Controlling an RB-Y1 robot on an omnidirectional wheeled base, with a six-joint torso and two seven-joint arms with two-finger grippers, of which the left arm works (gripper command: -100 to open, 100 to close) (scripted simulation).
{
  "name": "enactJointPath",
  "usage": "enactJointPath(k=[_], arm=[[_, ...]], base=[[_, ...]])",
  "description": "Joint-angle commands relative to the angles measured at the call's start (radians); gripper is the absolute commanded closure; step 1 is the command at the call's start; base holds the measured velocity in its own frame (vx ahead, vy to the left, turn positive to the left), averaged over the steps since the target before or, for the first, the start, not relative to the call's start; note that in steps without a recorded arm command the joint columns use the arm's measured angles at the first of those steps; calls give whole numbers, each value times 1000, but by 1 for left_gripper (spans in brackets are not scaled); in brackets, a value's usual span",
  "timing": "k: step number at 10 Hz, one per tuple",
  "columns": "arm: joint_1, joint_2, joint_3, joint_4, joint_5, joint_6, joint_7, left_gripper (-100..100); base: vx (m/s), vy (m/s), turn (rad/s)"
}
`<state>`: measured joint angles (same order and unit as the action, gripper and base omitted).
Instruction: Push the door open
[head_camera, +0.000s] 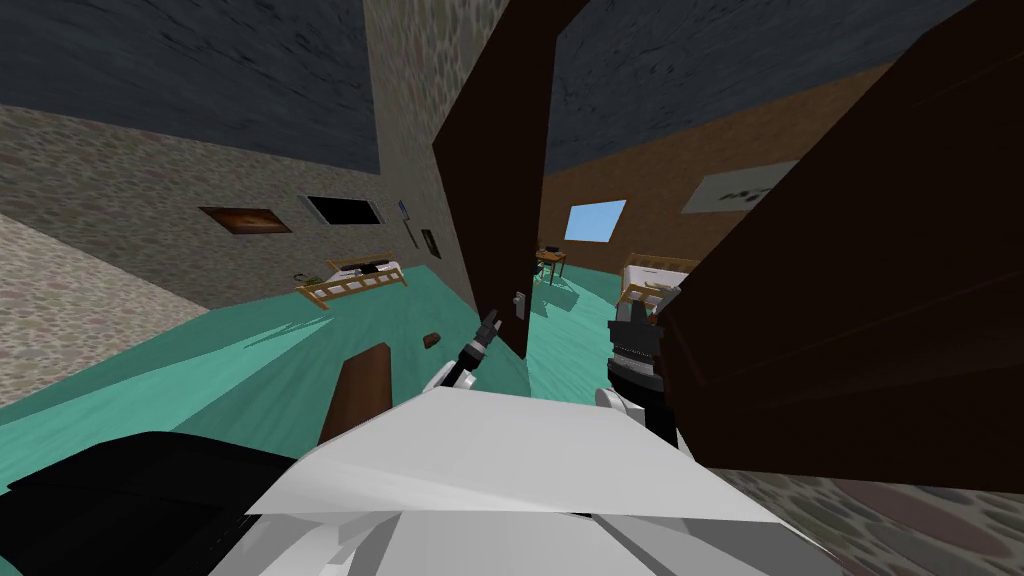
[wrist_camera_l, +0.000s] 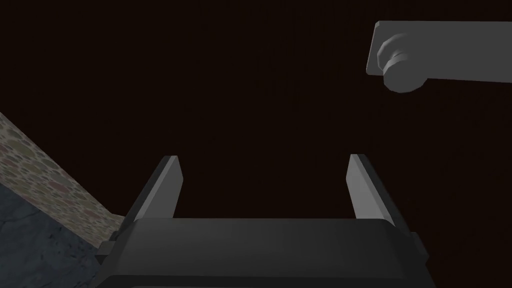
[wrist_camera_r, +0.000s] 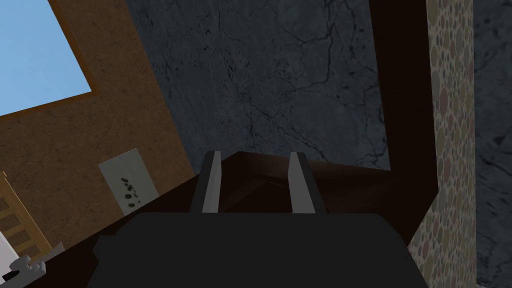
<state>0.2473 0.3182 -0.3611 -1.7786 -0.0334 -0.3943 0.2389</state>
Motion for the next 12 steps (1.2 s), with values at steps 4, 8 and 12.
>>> enactJointPath(k=[4, 8, 12], arm=[[-32, 49, -58, 99, 14, 2, 25, -100], [-59, 85, -102, 171, 25, 8, 43, -100], [-71, 103, -126, 204, 30, 14, 52, -100]], base=[[103, 73, -108], [129, 69, -117], [119, 82, -78]])
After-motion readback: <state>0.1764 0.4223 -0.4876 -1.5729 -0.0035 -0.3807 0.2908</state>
